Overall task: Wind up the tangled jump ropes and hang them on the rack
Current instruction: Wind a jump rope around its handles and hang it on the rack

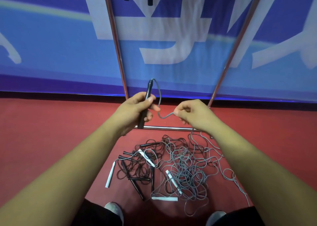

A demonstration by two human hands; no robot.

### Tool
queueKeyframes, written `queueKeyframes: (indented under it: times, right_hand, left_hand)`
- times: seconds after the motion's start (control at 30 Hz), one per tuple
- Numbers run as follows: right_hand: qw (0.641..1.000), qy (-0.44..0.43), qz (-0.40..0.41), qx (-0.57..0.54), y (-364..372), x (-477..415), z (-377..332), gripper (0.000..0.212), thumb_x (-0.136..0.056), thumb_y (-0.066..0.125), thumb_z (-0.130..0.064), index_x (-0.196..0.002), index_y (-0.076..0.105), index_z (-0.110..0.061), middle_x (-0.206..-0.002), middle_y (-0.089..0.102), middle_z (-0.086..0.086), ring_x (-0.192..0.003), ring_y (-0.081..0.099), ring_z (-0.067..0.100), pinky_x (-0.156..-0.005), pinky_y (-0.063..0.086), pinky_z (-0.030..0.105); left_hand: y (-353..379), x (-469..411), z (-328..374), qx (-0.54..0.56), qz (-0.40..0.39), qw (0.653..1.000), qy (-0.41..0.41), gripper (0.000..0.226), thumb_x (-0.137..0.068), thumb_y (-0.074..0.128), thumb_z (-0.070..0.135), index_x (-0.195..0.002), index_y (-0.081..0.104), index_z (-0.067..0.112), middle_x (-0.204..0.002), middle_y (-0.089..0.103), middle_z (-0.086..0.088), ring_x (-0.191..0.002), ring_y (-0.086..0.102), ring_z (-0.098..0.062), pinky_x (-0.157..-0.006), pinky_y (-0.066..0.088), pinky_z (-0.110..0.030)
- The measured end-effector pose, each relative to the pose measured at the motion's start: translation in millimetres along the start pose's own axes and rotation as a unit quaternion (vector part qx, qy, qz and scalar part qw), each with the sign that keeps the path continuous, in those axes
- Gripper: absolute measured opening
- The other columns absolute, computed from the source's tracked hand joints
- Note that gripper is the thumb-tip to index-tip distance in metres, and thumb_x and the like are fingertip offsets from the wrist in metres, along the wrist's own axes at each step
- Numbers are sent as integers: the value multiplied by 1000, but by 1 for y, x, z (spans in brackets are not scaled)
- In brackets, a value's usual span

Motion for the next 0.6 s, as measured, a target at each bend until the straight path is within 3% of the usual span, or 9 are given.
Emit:
queueKeyframes:
  times: [0.07, 0.13, 0.23, 0.37, 0.47, 0.53, 0.6]
  right_hand:
    - [999, -27, -22, -30, 4, 0, -13, 14, -94, 65, -13, -82, 70, -17, -63, 62, -3, -51, 56, 4, -50, 43, 15]
    - [996, -49, -15, -69, 4, -3, -23, 15, -94, 65, -12, -81, 69, -18, -61, 61, -4, -51, 57, 8, -54, 47, 20]
    - [991, -58, 33, -112, -7, -11, -27, 19, -94, 65, -12, -78, 67, -21, -59, 60, -5, -51, 55, 9, -55, 47, 23]
    - [996, -61, -55, -47, 3, -16, -10, 16, -92, 69, -14, -77, 65, -18, -61, 63, -6, -57, 56, 6, -63, 46, 19]
    - [986, 19, -144, 87, 15, -14, 46, 23, -93, 69, -16, -72, 61, -20, -55, 57, -15, -55, 47, 0, -59, 38, 15]
    - [978, 88, -156, 108, 12, -10, 84, 19, -93, 68, -17, -74, 64, -17, -62, 61, -12, -56, 49, 0, -57, 38, 10]
    - [989, 115, -98, 6, 1, -12, 96, 11, -92, 69, -13, -81, 70, -10, -71, 71, 2, -63, 60, 5, -72, 48, 18]
  left_hand:
    - [7, -2, -2, -23, -21, 1000, 1, 18, -93, 65, 11, -102, 50, 9, -93, 69, -18, -50, 47, -16, -49, 39, -22]
    - [18, -2, -7, -65, -60, 996, -24, 24, -87, 72, 12, -99, 51, 8, -82, 63, -20, -49, 47, -12, -49, 37, -22]
    - [26, -3, -5, -122, -101, 987, -32, 12, -94, 64, 11, -84, 57, 9, -62, 57, -2, -47, 41, -9, -48, 33, -19]
    - [11, -11, 12, 93, -56, 994, -11, 17, -91, 58, 6, -75, 53, 10, -57, 42, 1, -46, 33, -8, -42, 27, -17]
    - [-11, -13, 25, 195, -27, 980, 13, 13, -90, 52, 9, -77, 50, 10, -57, 39, 3, -46, 33, -6, -42, 27, -15]
    - [-32, -14, 28, 192, 10, 981, 17, 12, -93, 52, 11, -81, 50, 10, -59, 41, 3, -47, 34, -6, -43, 27, -16]
    - [-61, -14, 20, 83, 93, 992, 10, 16, -97, 53, 8, -81, 54, 11, -66, 53, -4, -49, 40, -11, -45, 31, -19]
Point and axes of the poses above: each hand's wrist, its own x-axis away from the middle knuckle, its own y-axis out of the palm, z = x × y, the point moved 10 cm from there along -x, towards the middle knuckle
